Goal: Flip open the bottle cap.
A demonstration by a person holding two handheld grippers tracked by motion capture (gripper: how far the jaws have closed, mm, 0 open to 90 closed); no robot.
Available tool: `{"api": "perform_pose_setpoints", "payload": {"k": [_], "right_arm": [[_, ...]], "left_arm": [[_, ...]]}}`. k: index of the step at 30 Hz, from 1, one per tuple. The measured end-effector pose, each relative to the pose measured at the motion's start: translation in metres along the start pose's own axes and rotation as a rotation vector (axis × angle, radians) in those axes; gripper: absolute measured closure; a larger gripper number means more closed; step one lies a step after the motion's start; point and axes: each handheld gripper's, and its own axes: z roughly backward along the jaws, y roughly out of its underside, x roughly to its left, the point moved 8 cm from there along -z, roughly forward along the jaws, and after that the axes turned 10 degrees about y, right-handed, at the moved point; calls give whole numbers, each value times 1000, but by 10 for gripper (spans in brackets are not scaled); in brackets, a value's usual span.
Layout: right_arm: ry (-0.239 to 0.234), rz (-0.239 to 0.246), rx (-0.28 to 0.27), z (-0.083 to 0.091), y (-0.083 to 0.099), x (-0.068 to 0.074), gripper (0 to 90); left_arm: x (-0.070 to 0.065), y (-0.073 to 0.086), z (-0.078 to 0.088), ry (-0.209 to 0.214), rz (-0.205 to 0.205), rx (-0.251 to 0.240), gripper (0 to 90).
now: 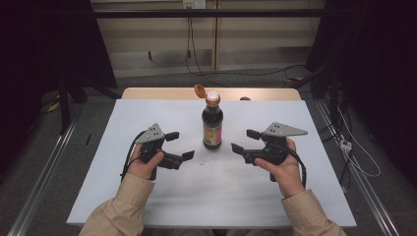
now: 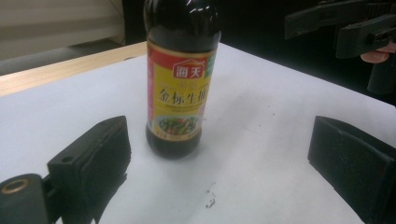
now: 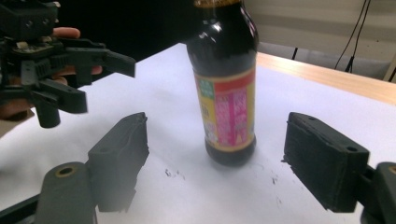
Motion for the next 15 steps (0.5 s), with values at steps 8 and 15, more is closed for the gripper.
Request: {"api": "perform_pose_setpoints", "payload": {"k": [8,15], "right_arm": [[7,-5,15,4,16,-7,221],[0,-16,8,9,28,-11,221]], "left_arm": [[0,10,15,-1,-3,-8,55],[2,17,27,-16,2,-18,53]]}}
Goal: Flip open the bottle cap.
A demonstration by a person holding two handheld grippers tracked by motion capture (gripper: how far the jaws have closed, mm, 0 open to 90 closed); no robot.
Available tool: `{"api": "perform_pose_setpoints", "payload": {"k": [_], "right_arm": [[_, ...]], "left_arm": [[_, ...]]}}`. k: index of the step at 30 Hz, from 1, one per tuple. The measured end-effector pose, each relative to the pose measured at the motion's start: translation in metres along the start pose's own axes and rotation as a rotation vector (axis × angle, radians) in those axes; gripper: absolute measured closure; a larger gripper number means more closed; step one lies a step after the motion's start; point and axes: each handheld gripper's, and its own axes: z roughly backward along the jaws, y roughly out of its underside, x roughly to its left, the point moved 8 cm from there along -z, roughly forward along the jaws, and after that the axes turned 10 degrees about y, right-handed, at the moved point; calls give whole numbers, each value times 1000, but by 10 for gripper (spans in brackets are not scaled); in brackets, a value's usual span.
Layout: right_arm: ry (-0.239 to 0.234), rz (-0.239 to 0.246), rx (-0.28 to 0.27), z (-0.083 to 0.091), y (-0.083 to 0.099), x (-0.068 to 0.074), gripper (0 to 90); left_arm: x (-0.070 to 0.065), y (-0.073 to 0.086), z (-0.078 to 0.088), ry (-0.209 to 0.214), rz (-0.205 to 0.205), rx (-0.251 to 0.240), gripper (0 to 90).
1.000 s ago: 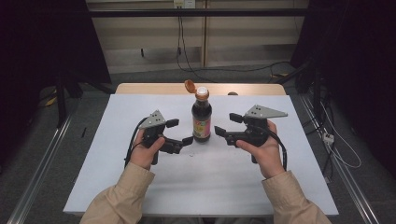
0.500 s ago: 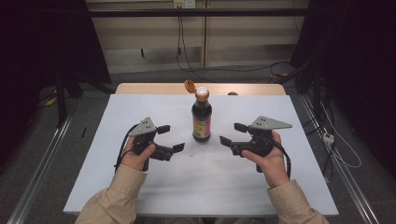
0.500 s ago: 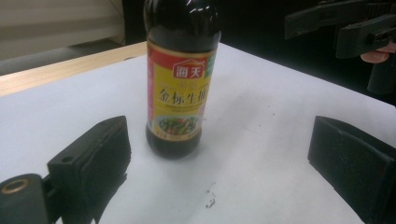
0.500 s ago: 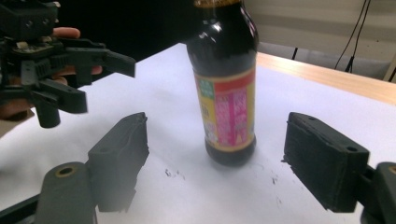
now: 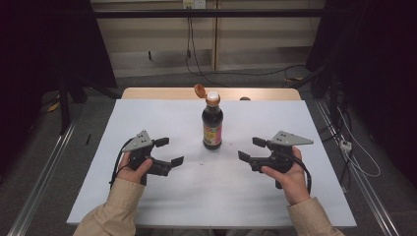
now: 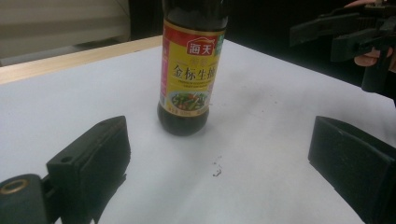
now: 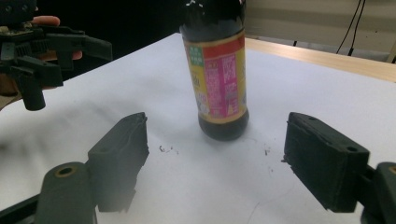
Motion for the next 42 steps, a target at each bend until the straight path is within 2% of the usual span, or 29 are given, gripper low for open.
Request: {"api": "perform_pose_setpoints", "payload": {"k": [8,16,42], "right_arm": [[1,-11,10,5,19,-4,221],[9,-17,21,13,34,-9,222],[43,-11,20,35,60,-20,219]], "left_arm": [[-1,7,9,-11,-1,5,53],[3,16,20,-33,20,10,53],[3,39,54,-66,21,24,52]]}}
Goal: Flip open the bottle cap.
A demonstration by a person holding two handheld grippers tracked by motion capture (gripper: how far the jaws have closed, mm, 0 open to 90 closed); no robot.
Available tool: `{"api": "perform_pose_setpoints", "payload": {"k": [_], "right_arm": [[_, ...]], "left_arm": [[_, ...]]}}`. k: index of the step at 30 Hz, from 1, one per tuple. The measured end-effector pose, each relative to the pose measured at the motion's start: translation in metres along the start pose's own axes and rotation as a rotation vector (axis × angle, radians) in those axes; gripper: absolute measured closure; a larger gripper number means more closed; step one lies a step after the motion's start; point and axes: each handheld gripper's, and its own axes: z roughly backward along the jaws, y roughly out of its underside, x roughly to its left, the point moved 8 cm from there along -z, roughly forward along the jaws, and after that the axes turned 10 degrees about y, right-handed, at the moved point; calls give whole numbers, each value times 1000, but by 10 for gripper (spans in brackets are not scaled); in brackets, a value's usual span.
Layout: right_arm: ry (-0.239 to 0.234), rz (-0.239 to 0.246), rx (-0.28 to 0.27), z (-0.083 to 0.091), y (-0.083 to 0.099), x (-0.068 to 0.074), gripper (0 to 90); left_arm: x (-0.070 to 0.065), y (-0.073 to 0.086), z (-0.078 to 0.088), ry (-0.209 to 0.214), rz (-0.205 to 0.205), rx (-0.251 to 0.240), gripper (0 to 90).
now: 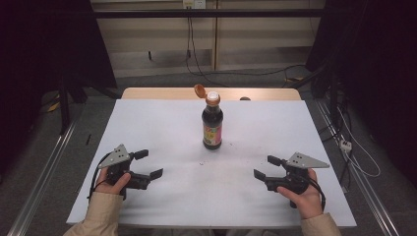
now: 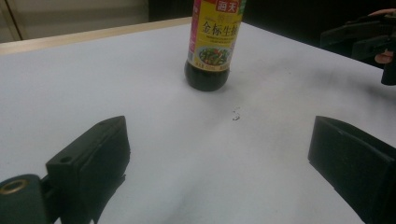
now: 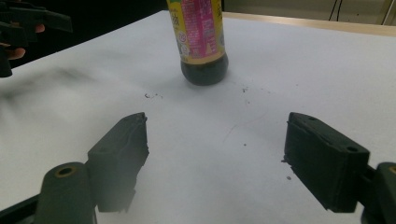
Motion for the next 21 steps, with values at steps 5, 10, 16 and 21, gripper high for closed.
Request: {"api": "perform_pose_setpoints", "payload": {"k": [5,10,16,21], "right_arm": [[2,-1,6,2,5,-1,219],[8,-2,6,6,8,-4,219],[17,1,4,9,11,-5,218],[18,17,6,7,11,-4,211]], "left_arm": [[1,3,5,-3,-3,2,52],[2,6,9,-12,0,5,52],[4,10,8,-15,5,6,52],[6,12,8,-19,10,7,52]]}}
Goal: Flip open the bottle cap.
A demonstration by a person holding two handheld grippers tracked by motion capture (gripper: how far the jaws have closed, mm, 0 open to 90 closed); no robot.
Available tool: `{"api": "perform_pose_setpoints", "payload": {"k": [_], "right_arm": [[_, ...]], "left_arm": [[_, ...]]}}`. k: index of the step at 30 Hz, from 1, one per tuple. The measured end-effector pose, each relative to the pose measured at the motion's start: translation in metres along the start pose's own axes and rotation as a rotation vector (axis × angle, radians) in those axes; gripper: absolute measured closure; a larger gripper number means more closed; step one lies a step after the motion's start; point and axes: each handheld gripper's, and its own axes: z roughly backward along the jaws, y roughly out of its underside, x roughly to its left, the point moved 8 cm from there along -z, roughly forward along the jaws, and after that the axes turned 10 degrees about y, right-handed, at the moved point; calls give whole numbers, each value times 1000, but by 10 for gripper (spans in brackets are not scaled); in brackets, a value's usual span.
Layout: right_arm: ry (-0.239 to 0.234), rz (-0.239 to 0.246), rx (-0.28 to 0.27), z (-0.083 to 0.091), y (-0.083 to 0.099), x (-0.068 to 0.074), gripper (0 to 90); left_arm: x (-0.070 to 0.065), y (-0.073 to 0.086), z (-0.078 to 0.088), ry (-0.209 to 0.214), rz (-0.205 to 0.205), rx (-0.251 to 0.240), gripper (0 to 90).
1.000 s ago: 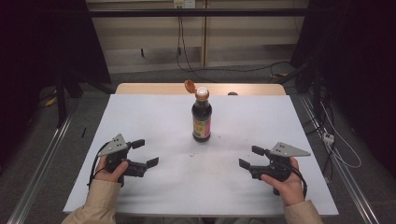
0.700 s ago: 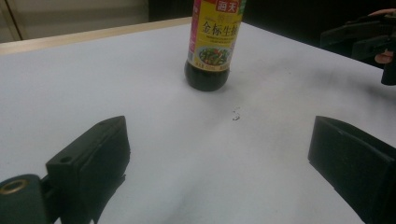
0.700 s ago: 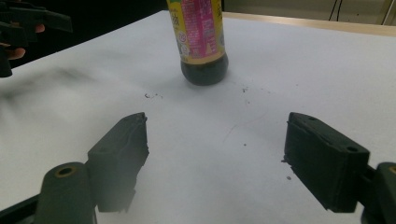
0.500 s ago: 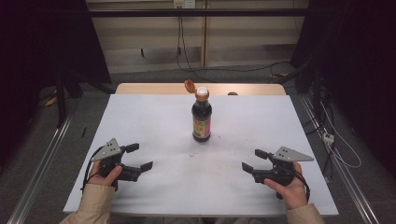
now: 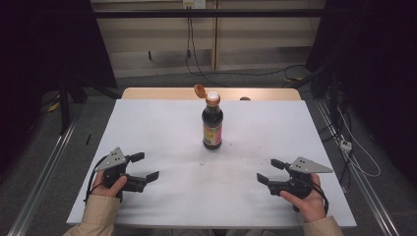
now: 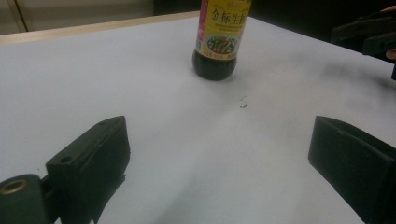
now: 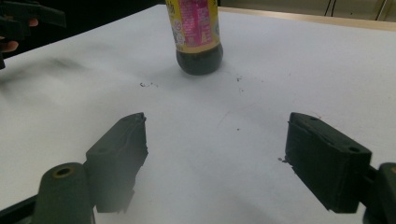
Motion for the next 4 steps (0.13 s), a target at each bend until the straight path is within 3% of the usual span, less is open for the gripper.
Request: {"api": "perform_pose_setpoints", "payload": {"k": [4], "right_arm": [[6,10,17,-3,3,0,208]], "left_arm": [[3,4,-2,-12,-13,32,53]]}}
